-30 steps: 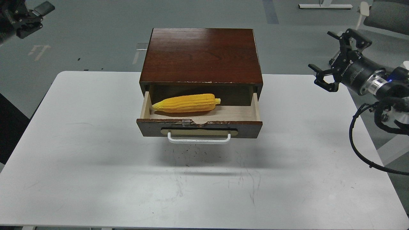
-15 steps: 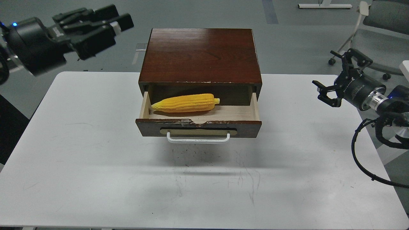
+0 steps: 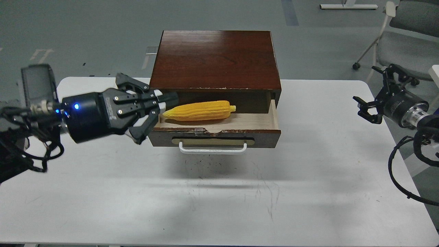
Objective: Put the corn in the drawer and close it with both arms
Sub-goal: 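Bring the left gripper down to the front of the open drawer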
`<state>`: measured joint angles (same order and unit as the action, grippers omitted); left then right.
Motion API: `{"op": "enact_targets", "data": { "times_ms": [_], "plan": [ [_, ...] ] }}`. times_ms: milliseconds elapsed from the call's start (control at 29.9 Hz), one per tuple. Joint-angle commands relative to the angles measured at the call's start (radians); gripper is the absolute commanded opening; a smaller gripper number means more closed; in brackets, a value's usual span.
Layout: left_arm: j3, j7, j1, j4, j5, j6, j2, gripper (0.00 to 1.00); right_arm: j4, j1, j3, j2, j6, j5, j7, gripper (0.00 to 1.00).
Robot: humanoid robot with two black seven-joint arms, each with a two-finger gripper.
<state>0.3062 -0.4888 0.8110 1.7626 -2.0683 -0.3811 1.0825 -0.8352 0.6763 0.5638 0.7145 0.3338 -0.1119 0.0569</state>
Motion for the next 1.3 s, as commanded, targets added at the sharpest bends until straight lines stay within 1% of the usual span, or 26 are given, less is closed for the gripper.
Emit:
{"op": "enact_targets", "data": {
  "times_ms": [0, 134, 301, 334, 401, 434, 501, 534, 668, 802, 969, 1136, 1269],
  "plan": [
    [-0.007, 0.000, -0.058, 0.000, -0.098, -0.088, -0.024, 0.00, 0.037, -0.001, -0.001, -0.018, 0.005, 0.000, 0.000, 1.00],
    [-0.024, 0.000, -0.067, 0.000, -0.107, -0.091, -0.035, 0.00, 0.070, -0.004, -0.005, -0.036, 0.010, 0.001, -0.002, 1.00],
    [-0.114, 0.000, -0.070, -0.017, -0.113, -0.072, -0.058, 0.00, 0.073, -0.003, -0.005, -0.059, 0.010, 0.001, -0.002, 1.00],
    [-0.131, 0.000, -0.070, -0.021, -0.113, -0.035, -0.081, 0.00, 0.073, -0.001, -0.005, -0.066, 0.010, 0.001, -0.002, 1.00],
    [-0.141, 0.000, -0.072, -0.022, -0.113, 0.013, -0.092, 0.00, 0.074, 0.002, -0.005, -0.070, 0.010, 0.003, -0.003, 1.00],
    [-0.136, 0.000, -0.073, -0.023, -0.113, 0.063, -0.099, 0.00, 0.073, 0.005, -0.005, -0.072, 0.008, 0.005, -0.003, 1.00],
    [-0.128, 0.000, -0.088, -0.023, -0.113, 0.114, -0.113, 0.00, 0.073, 0.009, -0.005, -0.072, 0.008, 0.005, -0.005, 1.00],
    [-0.127, 0.000, -0.099, -0.028, -0.113, 0.123, -0.127, 0.00, 0.073, 0.011, -0.005, -0.072, 0.008, 0.008, -0.006, 1.00],
    [-0.127, 0.000, -0.118, -0.041, -0.113, 0.126, -0.162, 0.00, 0.073, 0.011, -0.005, -0.072, 0.008, 0.011, -0.009, 1.00],
    [-0.119, 0.000, -0.119, -0.097, -0.113, 0.146, -0.219, 0.00, 0.073, 0.011, -0.012, -0.069, 0.010, 0.012, -0.009, 1.00],
    [-0.122, 0.000, -0.119, -0.106, -0.113, 0.169, -0.236, 0.00, 0.073, 0.009, -0.013, -0.066, 0.011, 0.012, -0.009, 1.00],
    [-0.118, 0.000, -0.118, -0.173, -0.113, 0.223, -0.285, 0.00, 0.071, -0.001, -0.012, -0.058, 0.011, 0.012, -0.009, 1.00],
    [-0.118, 0.000, -0.118, -0.195, -0.113, 0.229, -0.306, 0.00, 0.073, -0.004, -0.012, -0.056, 0.011, 0.012, -0.009, 1.00]
  ]
}}
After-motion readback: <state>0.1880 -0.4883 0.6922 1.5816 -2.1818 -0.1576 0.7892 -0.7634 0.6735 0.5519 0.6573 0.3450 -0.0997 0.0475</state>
